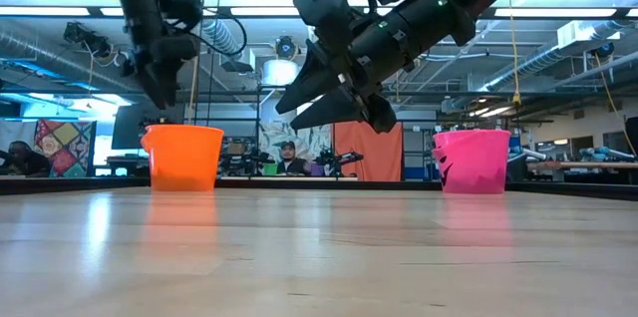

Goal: Sort candy by brand, put in halloween buckets
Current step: Put the orange chocolate bar into the orange bucket

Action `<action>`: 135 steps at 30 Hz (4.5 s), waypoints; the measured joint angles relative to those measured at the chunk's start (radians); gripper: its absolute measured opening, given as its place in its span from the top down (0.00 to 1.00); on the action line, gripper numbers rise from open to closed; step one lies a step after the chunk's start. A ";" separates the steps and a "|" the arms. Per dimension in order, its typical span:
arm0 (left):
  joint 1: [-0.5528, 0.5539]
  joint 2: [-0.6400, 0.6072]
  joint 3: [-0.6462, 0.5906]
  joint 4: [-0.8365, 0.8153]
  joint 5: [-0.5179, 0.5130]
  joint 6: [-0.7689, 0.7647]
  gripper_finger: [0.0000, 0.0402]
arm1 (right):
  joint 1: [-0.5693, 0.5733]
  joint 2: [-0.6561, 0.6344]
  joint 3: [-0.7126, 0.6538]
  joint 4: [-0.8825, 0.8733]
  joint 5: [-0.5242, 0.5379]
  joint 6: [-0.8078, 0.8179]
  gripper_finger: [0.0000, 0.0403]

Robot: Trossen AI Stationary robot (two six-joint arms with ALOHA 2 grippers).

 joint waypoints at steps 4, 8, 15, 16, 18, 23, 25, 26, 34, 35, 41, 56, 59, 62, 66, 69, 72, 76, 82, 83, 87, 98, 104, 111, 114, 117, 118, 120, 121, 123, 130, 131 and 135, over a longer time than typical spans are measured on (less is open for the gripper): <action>-0.091 -0.049 -0.001 -0.039 0.052 -0.003 0.53 | 0.000 0.000 0.000 0.001 0.058 0.056 0.61; -0.199 -0.078 -0.003 -0.038 0.091 -0.034 0.53 | 0.000 0.000 0.000 0.002 0.134 0.106 0.61; -0.414 -0.088 -0.007 -0.153 0.070 -0.103 0.53 | -0.006 0.000 0.000 0.009 0.285 0.179 0.61; -0.446 -0.090 -0.015 -0.152 0.053 -0.118 0.53 | -0.007 0.000 0.000 0.009 0.289 0.193 0.61; -0.500 -0.103 -0.047 -0.141 0.035 -0.155 0.53 | -0.008 0.000 0.000 0.010 0.297 0.221 0.61; -0.628 -0.161 -0.158 -0.090 0.034 -0.274 0.53 | -0.002 0.000 0.000 0.019 0.304 0.251 0.61; -0.684 -0.198 -0.204 -0.054 0.034 -0.337 0.53 | 0.004 -0.001 0.000 0.021 0.304 0.251 0.61; -0.713 -0.222 -0.226 -0.031 0.033 -0.372 0.53 | 0.007 -0.001 0.000 0.023 0.304 0.251 0.61; -0.962 -0.350 -0.360 0.069 -0.046 -0.744 0.54 | 0.024 -0.001 0.000 0.016 0.304 0.205 0.61; -0.994 -0.349 -0.371 0.068 -0.060 -0.788 0.54 | 0.023 -0.001 0.000 0.016 0.304 0.196 0.61; -1.153 -0.296 -0.397 0.089 -0.107 -0.995 0.58 | 0.009 -0.001 0.000 0.016 0.271 0.182 0.61; -1.389 -0.024 -0.397 0.382 -0.082 -1.076 0.59 | 0.063 -0.001 0.000 0.015 0.171 0.186 0.61; -1.444 0.021 -0.397 0.428 -0.045 -1.140 0.59 | 0.087 -0.001 0.000 0.014 0.171 0.167 0.61; -1.502 0.050 -0.397 0.418 -0.012 -1.244 0.60 | 0.106 -0.001 0.000 0.013 0.171 0.156 0.61; -1.592 0.059 -0.397 0.392 -0.008 -1.396 0.60 | 0.116 -0.001 0.000 -0.004 0.171 0.154 0.61; -1.658 0.059 -0.397 0.391 -0.030 -1.488 0.60 | 0.116 -0.001 0.000 -0.023 0.171 0.154 0.61; -1.721 0.059 -0.397 0.391 -0.060 -1.541 0.60 | 0.113 -0.001 0.000 -0.039 0.174 0.153 0.61; -1.782 0.059 -0.397 0.391 -0.095 -1.608 0.60 | 0.105 -0.001 0.000 -0.045 0.195 0.153 0.61; -1.861 0.059 -0.397 0.405 -0.114 -1.697 0.60 | 0.096 -0.001 0.000 -0.044 0.198 0.160 0.61; -1.874 0.059 -0.397 0.425 -0.097 -1.710 0.60 | 0.095 -0.001 0.000 -0.045 0.198 0.160 0.61; -1.929 0.063 -0.396 0.510 -0.060 -1.738 0.60 | 0.095 -0.001 0.000 -0.045 0.198 0.160 0.61; -1.951 0.234 -0.394 0.545 -0.037 -1.764 0.61 | 0.088 -0.001 0.000 -0.044 0.227 0.160 0.61; -1.940 0.262 -0.393 0.612 -0.026 -1.765 0.83 | 0.063 -0.001 0.000 -0.044 0.226 0.155 0.61; -1.911 0.221 -0.396 0.613 -0.067 -1.759 0.94 | 0.027 -0.001 0.000 -0.044 0.204 0.154 0.61; -1.893 0.210 -0.397 0.613 -0.078 -1.735 0.94 | 0.015 -0.001 0.000 -0.044 0.176 0.156 0.61; -1.864 0.195 -0.397 0.618 -0.085 -1.695 0.95 | 0.009 -0.001 0.000 -0.044 0.155 0.161 0.61; -1.853 0.189 -0.397 0.617 -0.088 -1.673 0.96 | 0.009 -0.001 0.000 -0.044 0.147 0.161 0.61; -1.828 0.173 -0.397 0.608 -0.106 -1.618 0.96 | 0.010 -0.001 0.000 -0.044 0.140 0.161 0.61; -1.815 0.165 -0.397 0.602 -0.113 -1.588 0.95 | 0.010 0.000 0.000 -0.043 0.139 0.161 0.61; -1.779 0.149 -0.397 0.584 -0.118 -1.523 0.95 | 0.012 0.000 0.000 -0.037 0.137 0.161 0.61; -1.624 0.068 -0.397 0.520 -0.109 -1.302 0.95 | 0.028 0.000 0.000 -0.004 0.134 0.169 0.61; -1.598 0.056 -0.397 0.500 -0.114 -1.277 0.95 | 0.030 0.000 0.000 -0.001 0.129 0.179 0.61; -1.494 -0.002 -0.397 0.406 -0.140 -1.179 0.95 | 0.032 0.000 0.000 0.005 0.082 0.243 0.61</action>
